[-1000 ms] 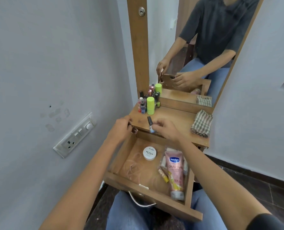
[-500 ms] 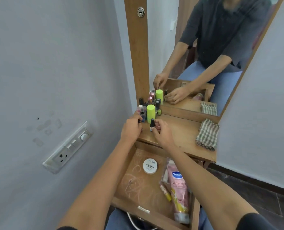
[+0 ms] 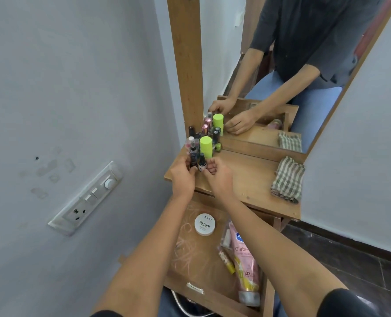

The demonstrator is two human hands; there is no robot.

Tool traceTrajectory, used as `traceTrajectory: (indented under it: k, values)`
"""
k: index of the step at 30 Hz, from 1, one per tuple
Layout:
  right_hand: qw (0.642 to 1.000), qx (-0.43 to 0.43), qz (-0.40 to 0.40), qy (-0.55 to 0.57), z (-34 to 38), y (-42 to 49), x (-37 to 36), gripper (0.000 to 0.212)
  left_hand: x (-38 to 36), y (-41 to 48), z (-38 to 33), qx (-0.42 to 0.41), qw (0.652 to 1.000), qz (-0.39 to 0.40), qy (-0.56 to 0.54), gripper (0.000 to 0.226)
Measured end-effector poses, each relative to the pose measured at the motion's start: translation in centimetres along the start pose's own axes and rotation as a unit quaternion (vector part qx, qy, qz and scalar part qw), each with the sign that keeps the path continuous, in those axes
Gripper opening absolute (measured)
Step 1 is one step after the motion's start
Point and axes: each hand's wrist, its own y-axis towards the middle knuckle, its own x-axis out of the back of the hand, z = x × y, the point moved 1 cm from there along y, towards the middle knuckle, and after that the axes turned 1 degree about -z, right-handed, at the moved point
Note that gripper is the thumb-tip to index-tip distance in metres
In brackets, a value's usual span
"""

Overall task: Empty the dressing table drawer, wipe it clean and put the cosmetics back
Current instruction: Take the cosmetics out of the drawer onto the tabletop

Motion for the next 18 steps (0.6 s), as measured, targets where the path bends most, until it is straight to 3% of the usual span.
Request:
traceTrajectory:
  k: [18]
  values:
    - [0.999, -0.019, -0.024, -0.032, -0.1, 0.1, 0.1, 0.016, -1.5, 0.5, -0.1, 0.042, 0.998, -0.032, -0.027, 0.02]
